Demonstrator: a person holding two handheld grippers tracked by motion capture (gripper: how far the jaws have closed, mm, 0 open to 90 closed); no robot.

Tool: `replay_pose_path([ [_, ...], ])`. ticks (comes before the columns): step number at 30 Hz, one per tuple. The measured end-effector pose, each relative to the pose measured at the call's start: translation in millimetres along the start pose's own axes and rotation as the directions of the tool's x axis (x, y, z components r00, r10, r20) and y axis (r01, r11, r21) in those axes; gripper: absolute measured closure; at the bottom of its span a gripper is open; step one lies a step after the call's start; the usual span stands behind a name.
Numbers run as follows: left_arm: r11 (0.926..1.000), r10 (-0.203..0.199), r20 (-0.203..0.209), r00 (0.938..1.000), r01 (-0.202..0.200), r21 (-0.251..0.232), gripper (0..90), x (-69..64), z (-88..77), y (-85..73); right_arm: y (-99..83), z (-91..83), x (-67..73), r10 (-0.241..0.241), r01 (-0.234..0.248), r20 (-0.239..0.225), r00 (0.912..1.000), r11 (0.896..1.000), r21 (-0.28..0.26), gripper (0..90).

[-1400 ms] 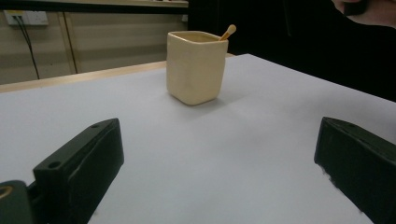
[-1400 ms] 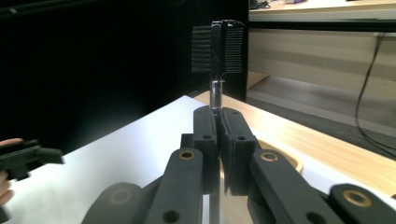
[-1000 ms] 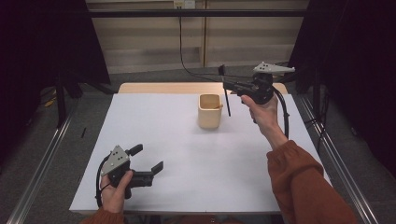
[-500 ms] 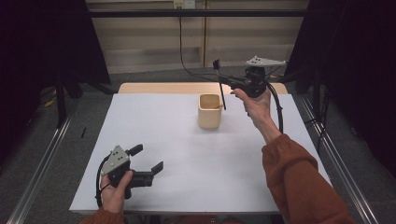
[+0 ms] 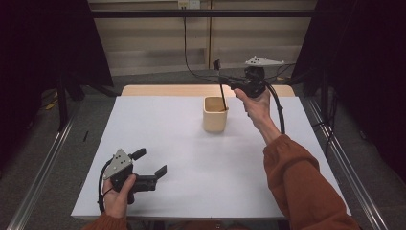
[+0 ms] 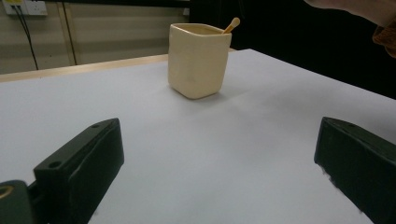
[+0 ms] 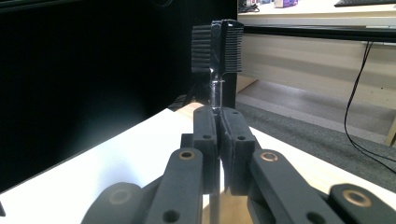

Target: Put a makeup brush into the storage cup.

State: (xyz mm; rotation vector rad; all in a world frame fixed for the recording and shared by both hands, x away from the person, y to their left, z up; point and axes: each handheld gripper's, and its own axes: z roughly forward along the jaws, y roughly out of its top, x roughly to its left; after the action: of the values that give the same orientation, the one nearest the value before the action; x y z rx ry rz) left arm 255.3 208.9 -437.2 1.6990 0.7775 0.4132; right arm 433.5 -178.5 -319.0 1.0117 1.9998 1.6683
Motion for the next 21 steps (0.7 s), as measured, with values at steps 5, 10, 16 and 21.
replay_pose_path([
  [5, 1.0000, -0.002, 0.003, 1.0000, 0.002, -0.005, 1.6, -0.3, -0.1, -0.1, 2.7, 6.6, 0.1, -0.007, 0.006, 0.009, 0.9999, 1.000, 0.008, 85.6],
  [10, 1.0000, 0.006, 0.005, 1.0000, -0.006, 0.002, 1.6, -0.4, 0.4, -0.1, 3.8, 12.7, -2.0, -0.004, 0.004, 0.015, 0.9999, 1.000, 0.016, 85.6],
  [16, 0.9999, 0.009, 0.007, 0.9999, -0.009, 0.007, 1.6, -0.8, 0.8, -0.1, 6.8, 18.5, -1.7, -0.016, 0.016, 0.007, 0.9999, 1.000, 0.027, 85.6],
  [21, 1.0000, 0.008, 0.010, 0.9999, -0.008, 0.005, 1.6, -1.1, 0.7, -0.1, 2.0, 24.4, -5.9, -0.003, 0.002, 0.012, 0.9999, 0.999, 0.039, 85.6],
])
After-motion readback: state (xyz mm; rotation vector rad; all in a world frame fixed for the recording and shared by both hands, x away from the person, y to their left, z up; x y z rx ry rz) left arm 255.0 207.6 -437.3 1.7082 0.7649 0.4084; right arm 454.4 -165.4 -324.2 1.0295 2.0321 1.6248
